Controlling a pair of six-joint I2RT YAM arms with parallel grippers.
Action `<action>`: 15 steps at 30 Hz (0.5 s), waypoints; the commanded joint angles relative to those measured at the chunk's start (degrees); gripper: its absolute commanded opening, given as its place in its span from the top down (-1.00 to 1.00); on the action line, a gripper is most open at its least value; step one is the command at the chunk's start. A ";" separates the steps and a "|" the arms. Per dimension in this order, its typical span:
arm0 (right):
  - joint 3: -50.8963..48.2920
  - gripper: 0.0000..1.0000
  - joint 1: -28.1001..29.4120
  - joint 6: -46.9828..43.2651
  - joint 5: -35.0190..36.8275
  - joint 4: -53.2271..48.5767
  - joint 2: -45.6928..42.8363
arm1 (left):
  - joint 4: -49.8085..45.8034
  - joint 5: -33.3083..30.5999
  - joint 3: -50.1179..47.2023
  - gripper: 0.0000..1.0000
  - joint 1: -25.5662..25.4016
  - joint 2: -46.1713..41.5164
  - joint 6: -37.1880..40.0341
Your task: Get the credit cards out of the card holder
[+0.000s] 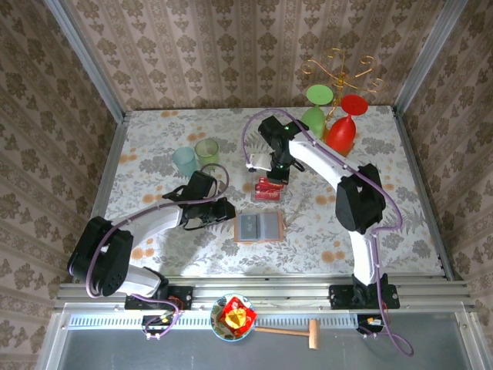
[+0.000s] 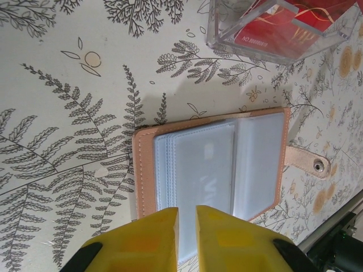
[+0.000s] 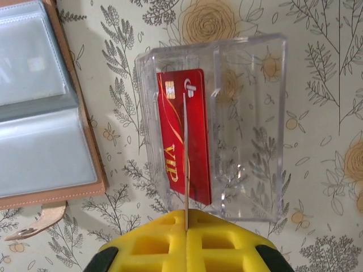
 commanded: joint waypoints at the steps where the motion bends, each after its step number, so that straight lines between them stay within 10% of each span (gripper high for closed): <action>1: 3.65 1.00 -0.18 -1.86 -1.18 -4.46 2.61 | -0.27 0.17 -0.21 0.69 0.34 0.72 0.29; 15: 5.57 0.97 0.08 -1.55 -4.61 -6.16 7.47 | -0.16 0.65 -0.28 0.68 0.91 1.94 0.66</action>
